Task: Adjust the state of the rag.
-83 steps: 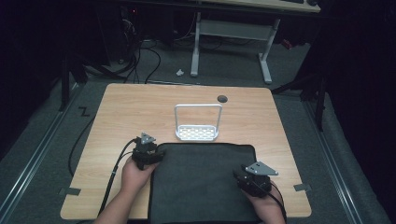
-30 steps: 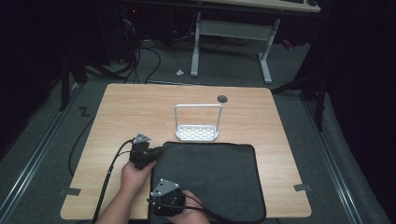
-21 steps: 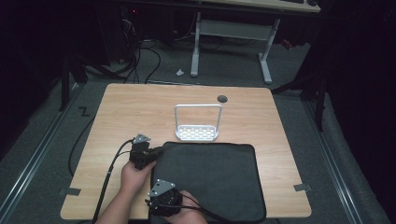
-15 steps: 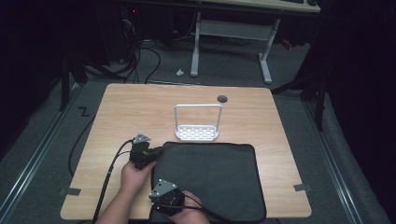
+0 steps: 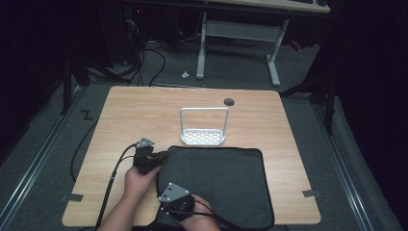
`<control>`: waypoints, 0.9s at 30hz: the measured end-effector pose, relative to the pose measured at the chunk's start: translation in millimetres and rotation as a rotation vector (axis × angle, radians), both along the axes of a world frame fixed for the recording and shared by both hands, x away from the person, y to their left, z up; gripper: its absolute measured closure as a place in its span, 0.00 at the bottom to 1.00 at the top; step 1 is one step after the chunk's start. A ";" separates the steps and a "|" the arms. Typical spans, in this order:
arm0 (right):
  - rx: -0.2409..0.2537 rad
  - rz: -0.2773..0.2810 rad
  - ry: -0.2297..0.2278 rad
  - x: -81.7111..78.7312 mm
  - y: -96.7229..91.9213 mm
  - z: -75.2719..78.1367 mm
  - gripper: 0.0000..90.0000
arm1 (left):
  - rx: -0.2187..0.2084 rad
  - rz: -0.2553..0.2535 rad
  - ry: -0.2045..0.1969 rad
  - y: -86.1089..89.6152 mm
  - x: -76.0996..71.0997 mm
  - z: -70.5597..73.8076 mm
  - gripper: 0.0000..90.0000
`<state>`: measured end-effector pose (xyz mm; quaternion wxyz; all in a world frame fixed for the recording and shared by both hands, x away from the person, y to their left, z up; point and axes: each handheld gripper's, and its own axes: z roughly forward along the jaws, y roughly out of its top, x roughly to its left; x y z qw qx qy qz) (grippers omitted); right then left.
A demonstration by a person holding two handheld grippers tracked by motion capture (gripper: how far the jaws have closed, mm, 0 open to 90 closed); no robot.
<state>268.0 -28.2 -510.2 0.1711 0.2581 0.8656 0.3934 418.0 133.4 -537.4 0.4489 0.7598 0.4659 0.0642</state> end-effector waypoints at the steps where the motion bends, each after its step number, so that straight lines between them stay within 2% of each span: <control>1: 0.006 -0.004 -0.004 -0.3 -1.7 1.7 0.93 | -0.002 0.003 -0.002 0.6 0.3 0.2 0.91; 3: 0.020 -0.009 -0.011 -0.5 -4.2 4.9 0.93 | -0.008 0.009 -0.011 1.3 -0.2 0.8 0.92; 9: 0.045 -0.019 -0.034 -1.4 -9.8 14.2 0.93 | -0.043 0.023 0.003 5.8 -0.1 3.3 0.94; 11: 0.056 -0.017 -0.043 -1.1 -9.8 17.4 0.93 | -0.085 0.035 0.022 7.8 0.3 4.2 0.94; 16: 0.065 -0.002 -0.053 -0.8 -2.4 22.6 0.93 | -0.138 0.053 0.006 13.7 -1.1 11.0 0.94; 22: 0.057 0.041 -0.050 -0.7 23.1 23.3 0.93 | -0.139 0.082 -0.004 43.2 -6.9 15.7 0.94; 27: 0.069 0.097 -0.052 -0.7 55.8 23.8 0.93 | -0.138 0.130 -0.016 82.7 -15.5 22.4 0.94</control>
